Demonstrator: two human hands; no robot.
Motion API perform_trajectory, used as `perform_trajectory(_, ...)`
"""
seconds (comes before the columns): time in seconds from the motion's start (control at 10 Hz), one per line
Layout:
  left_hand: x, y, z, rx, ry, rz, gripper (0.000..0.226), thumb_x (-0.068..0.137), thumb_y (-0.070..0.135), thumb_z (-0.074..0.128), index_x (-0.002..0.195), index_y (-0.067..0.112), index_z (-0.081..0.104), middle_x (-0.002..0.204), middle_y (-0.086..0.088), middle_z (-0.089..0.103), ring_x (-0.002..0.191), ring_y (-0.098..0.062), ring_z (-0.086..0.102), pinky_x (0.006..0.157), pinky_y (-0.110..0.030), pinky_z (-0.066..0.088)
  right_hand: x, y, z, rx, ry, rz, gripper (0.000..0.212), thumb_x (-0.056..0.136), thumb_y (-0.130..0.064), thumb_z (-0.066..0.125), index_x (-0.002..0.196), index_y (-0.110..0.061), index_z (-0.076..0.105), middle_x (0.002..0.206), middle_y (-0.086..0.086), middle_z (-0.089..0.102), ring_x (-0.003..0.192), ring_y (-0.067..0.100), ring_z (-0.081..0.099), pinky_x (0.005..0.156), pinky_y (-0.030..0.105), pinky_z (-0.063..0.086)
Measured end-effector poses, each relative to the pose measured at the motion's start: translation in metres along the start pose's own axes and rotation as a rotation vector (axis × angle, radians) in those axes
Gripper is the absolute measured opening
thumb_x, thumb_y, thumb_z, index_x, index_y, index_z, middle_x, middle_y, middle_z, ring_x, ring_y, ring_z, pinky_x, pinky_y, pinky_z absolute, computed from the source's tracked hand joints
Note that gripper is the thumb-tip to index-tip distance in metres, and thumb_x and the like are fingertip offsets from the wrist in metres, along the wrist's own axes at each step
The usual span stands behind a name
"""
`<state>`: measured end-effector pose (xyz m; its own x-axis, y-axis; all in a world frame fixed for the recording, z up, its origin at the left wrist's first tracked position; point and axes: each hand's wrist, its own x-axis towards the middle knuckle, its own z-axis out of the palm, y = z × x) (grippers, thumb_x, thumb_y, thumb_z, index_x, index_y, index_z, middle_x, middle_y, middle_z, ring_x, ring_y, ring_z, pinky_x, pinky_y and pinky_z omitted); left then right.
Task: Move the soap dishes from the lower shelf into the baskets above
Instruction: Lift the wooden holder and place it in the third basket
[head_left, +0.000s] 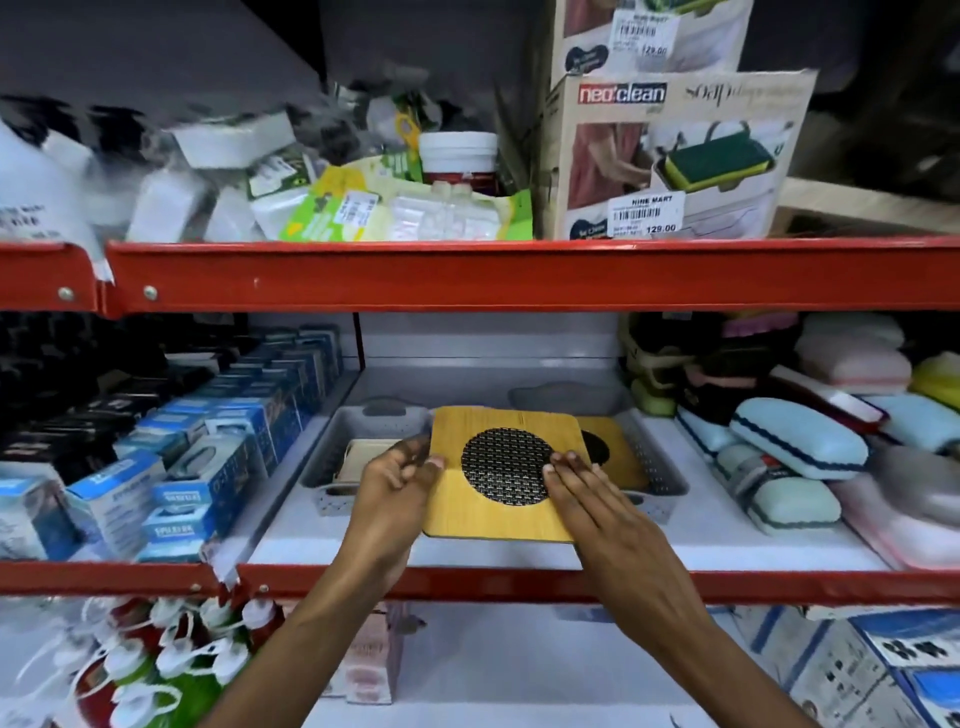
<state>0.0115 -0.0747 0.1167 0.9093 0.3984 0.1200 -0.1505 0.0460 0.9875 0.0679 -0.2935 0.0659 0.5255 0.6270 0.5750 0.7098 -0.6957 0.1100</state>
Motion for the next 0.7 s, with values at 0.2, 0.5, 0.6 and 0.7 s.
perform_trajectory(0.2, -0.003, -0.002, 0.006, 0.843, -0.218, 0.422, 0.053, 0.084, 0.055, 0.068, 0.132, 0.033, 0.062, 0.133, 0.017, 0.058, 0.129, 0.000, 0.049, 0.108, -0.023, 0.044, 0.005, 0.027, -0.008, -0.017, -0.002, 0.038, 0.095, 0.048, 0.022, 0.079, 0.137, -0.002, 0.056, 0.142, 0.014, 0.058, 0.132, 0.028, 0.053, 0.109, 0.034, 0.037)
perform_trajectory(0.5, 0.056, 0.001, 0.067, 1.265, -0.570, 0.549, 0.044, 0.105, 0.014, 0.042, 0.148, 0.022, 0.044, 0.160, 0.001, 0.039, 0.149, -0.018, 0.035, 0.125, -0.031, 0.025, 0.033, 0.112, -0.006, 0.138, -0.219, 0.133, 0.091, 0.081, 0.027, 0.039, 0.158, -0.017, 0.017, 0.165, -0.002, 0.008, 0.152, 0.011, 0.007, 0.118, 0.014, 0.001)
perform_trajectory(0.6, 0.076, -0.006, 0.077, 1.181, -0.515, 0.383, 0.050, 0.098, 0.038, 0.037, 0.143, 0.022, 0.052, 0.151, -0.002, 0.053, 0.138, -0.021, 0.050, 0.106, -0.011, 0.041, 0.047, 0.132, 0.001, -0.073, -0.362, -0.058, 0.057, 0.101, 0.000, 0.044, 0.150, -0.028, 0.040, 0.161, -0.009, 0.027, 0.151, 0.013, 0.020, 0.121, 0.026, 0.018)
perform_trajectory(0.7, 0.090, -0.016, 0.085, 1.048, -0.503, 0.290, 0.058, 0.094, 0.046, 0.031, 0.136, 0.019, 0.059, 0.139, -0.005, 0.063, 0.127, -0.023, 0.058, 0.083, 0.000, 0.032, 0.051, 0.138, 0.006, 0.131, -0.322, 0.032, 0.030, 0.104, -0.052, 0.041, 0.124, -0.046, 0.062, 0.126, -0.019, 0.061, 0.120, 0.013, 0.055, 0.092, 0.027, 0.043)
